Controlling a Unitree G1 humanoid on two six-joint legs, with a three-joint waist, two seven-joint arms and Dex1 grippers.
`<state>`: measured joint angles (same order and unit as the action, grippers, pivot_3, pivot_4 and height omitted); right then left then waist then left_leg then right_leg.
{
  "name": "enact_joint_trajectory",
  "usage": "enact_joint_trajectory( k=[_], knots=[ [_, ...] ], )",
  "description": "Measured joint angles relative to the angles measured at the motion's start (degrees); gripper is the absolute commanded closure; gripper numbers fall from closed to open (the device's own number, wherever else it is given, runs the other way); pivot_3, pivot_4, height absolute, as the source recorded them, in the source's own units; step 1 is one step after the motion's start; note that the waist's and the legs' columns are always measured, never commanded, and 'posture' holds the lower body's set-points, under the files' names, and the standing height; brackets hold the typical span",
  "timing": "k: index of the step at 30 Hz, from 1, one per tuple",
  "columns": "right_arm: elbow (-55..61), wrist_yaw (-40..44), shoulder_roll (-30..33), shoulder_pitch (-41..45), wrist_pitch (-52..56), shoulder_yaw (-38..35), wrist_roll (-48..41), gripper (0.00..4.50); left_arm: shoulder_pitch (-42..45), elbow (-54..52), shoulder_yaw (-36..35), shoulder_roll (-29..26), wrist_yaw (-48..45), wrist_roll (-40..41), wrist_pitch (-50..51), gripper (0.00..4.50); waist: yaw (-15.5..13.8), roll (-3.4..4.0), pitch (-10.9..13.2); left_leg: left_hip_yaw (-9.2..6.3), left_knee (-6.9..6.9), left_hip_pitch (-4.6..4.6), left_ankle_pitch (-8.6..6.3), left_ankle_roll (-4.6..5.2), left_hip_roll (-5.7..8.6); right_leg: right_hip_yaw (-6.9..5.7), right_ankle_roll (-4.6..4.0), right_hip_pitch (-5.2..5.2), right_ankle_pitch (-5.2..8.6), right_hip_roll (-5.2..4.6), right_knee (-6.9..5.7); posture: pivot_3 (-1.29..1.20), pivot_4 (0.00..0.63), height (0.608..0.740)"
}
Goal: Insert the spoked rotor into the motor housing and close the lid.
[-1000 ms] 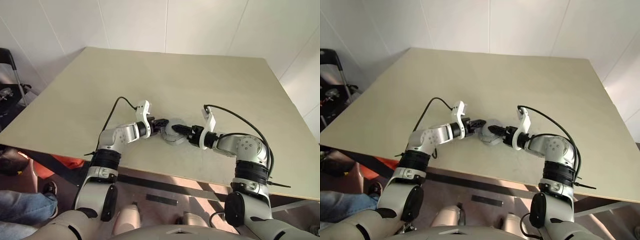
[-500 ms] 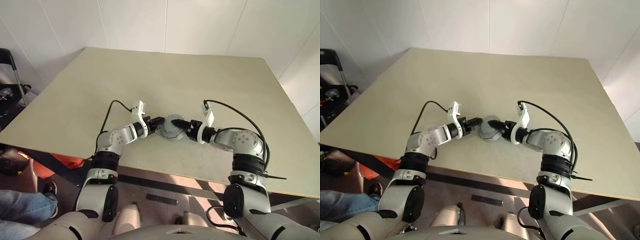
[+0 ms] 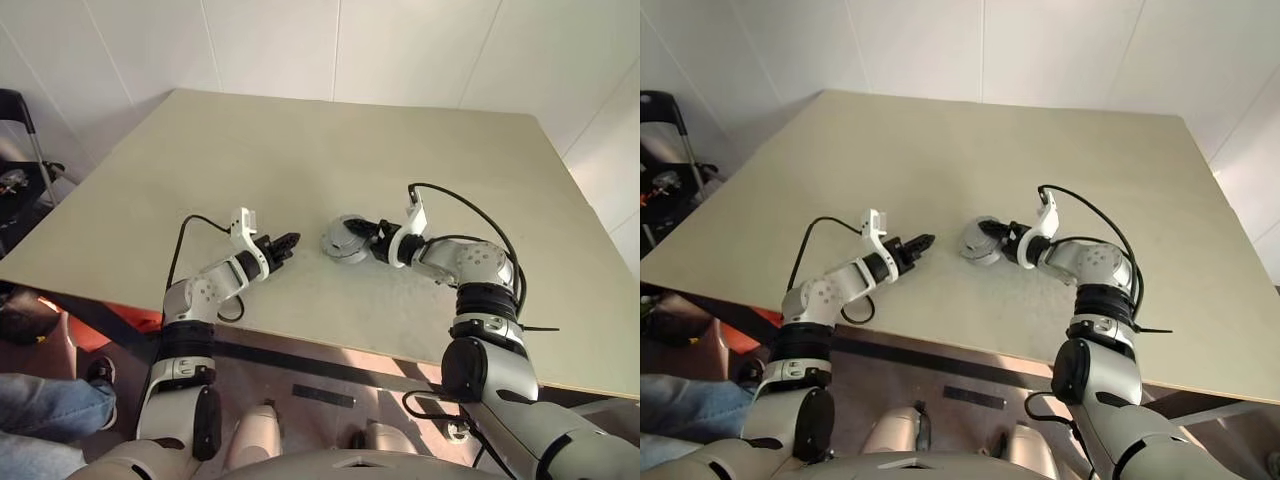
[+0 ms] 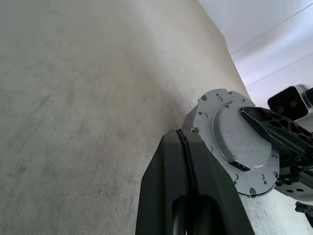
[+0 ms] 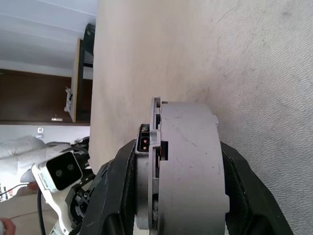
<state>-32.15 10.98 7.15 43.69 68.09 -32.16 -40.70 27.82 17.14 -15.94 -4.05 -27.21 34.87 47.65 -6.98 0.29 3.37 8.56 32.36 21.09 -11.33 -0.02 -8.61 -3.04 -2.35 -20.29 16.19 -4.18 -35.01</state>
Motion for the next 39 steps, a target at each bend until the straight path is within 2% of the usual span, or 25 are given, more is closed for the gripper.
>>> enact_joint_trajectory(
  k=[6, 11, 14, 19, 25, 30, 39],
  knots=[
    [-3.62, -4.58, -0.12, 3.92, -1.60, -4.50, -0.73, 2.15, -1.24, -1.68, -1.71, 0.03, 0.19, 3.02, 1.03, 4.50, -0.03, 0.01, 0.16, 0.01, 0.09, 0.13, 0.03, 0.01, -0.01, 0.00, 0.01, -0.07, -0.06, 0.00, -0.02, 0.00, 0.000, 0.740],
    [-4.10, -7.39, -1.08, 8.70, -3.21, -8.55, -4.28, 2.15, -1.71, -2.85, -3.23, 0.59, 0.20, 7.06, 3.24, 4.50, -0.06, 0.00, 0.19, 0.00, 0.52, 0.89, 0.06, 0.34, -0.03, -0.01, 0.01, -0.88, -0.07, 0.02, -0.64, 0.00, 0.000, 0.740],
    [-4.09, -8.36, -2.04, 9.83, -3.69, -9.52, -5.76, 2.15, -1.82, -3.00, -5.40, 1.00, 0.49, 9.84, 3.74, 3.98, -0.05, 0.00, 0.19, -0.02, 0.68, 1.04, 0.00, 0.44, -0.10, -0.02, 0.00, -0.97, -0.07, 0.10, -0.71, 0.00, 0.000, 0.740],
    [-4.08, -10.05, -3.73, 9.89, -3.59, -9.61, -7.20, 2.15, -1.83, -3.02, -9.94, 1.55, 1.44, 15.39, 4.23, 2.24, -0.08, -0.01, 0.20, -0.01, 0.71, 1.08, -0.03, 0.45, -0.10, -0.02, 0.00, -0.95, -0.07, 0.10, -0.64, 0.00, 0.000, 0.740],
    [-4.04, -10.27, -3.84, 9.90, -2.51, -9.36, -8.40, 2.15, -1.85, -2.86, -12.16, 1.62, 3.18, 20.41, 7.41, 0.16, -0.13, -0.04, 0.22, -0.02, 0.75, 0.98, -0.12, 0.26, -0.10, -0.02, 0.11, -0.86, -0.13, 0.10, -0.68, 0.00, 0.000, 0.740],
    [-1.39, -11.36, -4.88, 10.00, 0.05, -9.32, -10.85, 2.15, -1.38, -1.26, -12.93, 1.82, 4.28, 25.54, 13.07, 0.16, -0.15, -0.04, 0.22, -0.02, 0.81, 0.97, -0.10, 0.23, -0.11, -0.01, 0.16, -0.85, -0.17, 0.10, -0.72, 0.00, 0.000, 0.740],
    [3.16, -12.84, -7.60, 9.41, 3.10, -7.62, -13.87, 2.15, 1.36, 1.15, -13.09, 2.79, 4.37, 29.08, 13.85, 0.16, -0.26, -0.04, 0.21, -0.04, 0.82, 0.98, -0.11, 0.23, -0.09, -0.01, 0.19, -0.83, -0.18, 0.10, -0.71, 0.00, 0.000, 0.740]
  ],
)
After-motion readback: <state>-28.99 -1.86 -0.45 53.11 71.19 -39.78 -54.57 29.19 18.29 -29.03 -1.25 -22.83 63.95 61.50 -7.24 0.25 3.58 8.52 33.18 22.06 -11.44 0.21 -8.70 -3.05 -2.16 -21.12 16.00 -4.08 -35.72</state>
